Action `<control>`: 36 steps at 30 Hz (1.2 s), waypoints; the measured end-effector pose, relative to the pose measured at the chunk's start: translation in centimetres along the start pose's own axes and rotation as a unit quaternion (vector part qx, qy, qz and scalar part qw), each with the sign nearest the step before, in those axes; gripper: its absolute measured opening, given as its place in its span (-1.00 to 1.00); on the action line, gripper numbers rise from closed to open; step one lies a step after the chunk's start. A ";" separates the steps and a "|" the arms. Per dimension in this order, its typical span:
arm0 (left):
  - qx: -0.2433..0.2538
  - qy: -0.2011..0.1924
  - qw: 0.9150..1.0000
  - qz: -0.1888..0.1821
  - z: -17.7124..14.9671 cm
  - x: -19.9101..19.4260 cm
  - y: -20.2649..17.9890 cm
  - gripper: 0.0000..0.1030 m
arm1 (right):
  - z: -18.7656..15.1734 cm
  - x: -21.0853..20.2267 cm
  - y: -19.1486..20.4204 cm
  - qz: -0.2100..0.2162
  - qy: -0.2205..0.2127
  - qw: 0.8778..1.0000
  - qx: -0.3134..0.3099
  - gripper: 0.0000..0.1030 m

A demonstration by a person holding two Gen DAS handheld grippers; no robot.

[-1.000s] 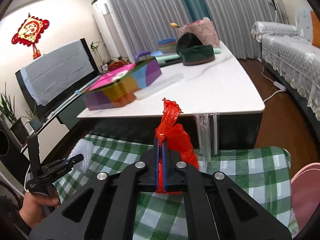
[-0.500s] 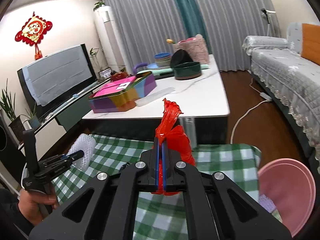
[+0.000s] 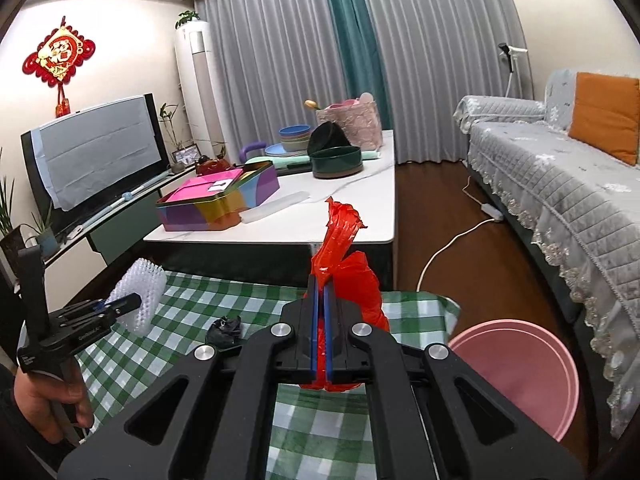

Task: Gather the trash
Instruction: 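Carry the foam net in the left tool while the right tool carries the orange-red bag to the pink basin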

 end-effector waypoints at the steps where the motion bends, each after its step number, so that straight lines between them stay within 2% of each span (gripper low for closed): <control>1: 0.001 -0.002 1.000 -0.001 -0.1 -0.2 -0.2 -0.74 | -0.1 -0.2 -0.1 -0.002 0.000 1.000 -0.001 -0.95; 10: 0.010 -0.007 1.000 -0.021 -0.5 -1.0 -2.0 -0.74 | -0.5 -1.9 -1.0 -0.026 0.004 1.000 -0.008 -0.95; 22: 0.023 -0.010 0.999 -0.046 -0.7 -0.2 -4.5 -0.74 | 1.2 -3.2 -2.8 -0.047 0.004 0.998 -0.039 -0.96; 26: 0.032 -0.012 0.998 -0.050 -0.6 0.1 -5.6 -0.74 | 0.8 -3.7 -4.9 -0.057 -0.009 0.998 -0.021 -0.96; 30: 0.046 -0.011 0.997 -0.055 -0.7 0.6 -7.1 -0.74 | -0.4 -3.5 -6.9 -0.065 -0.003 0.998 0.008 -0.95; 36: 0.060 -0.007 0.996 -0.062 -0.8 1.6 -9.2 -0.74 | -0.8 -3.9 -8.4 -0.082 -0.013 0.997 0.004 -0.96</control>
Point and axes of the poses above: each gripper's, at about its wrist camera, not at the fingertips, and x roughly the way its jaws point, y to its left, z to its top, the point moved 1 cm from there along x, roughly the way its jaws point, and after that the axes turned 5 degrees about y, right-handed, at the moved point
